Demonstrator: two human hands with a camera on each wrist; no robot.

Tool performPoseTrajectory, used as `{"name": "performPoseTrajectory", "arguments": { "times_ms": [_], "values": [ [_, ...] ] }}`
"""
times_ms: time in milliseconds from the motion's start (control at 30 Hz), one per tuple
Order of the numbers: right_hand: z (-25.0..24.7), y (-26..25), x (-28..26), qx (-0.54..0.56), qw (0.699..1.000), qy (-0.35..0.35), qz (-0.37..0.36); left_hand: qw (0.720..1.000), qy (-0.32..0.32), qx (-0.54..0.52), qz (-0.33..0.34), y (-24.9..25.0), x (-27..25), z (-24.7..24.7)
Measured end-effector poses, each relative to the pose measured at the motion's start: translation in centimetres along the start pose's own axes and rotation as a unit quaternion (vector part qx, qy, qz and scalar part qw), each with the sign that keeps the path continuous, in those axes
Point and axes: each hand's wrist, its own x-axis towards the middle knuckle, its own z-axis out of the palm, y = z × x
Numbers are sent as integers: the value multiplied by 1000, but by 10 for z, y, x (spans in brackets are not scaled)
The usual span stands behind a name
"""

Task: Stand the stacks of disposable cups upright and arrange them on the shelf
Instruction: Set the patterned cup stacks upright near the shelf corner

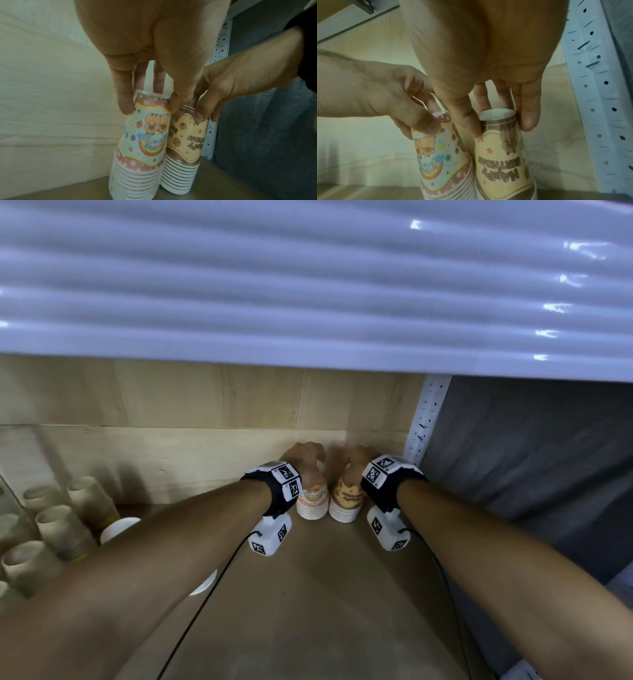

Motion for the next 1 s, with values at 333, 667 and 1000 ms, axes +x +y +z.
{"name": "performPoseTrajectory", "arguments": {
  "times_ms": [333,667,1000],
  "values": [
    [3,-9,0,43,998,2,-38,1000,-6,-10,-12,-9,16,13],
    [0,-4,2,41,998,-9,-39,1000,16,-6,6,-8,22,18],
    [3,0,-10,108,993,24,-25,999,30,-27,6,-10,15,21]
  ]
}}
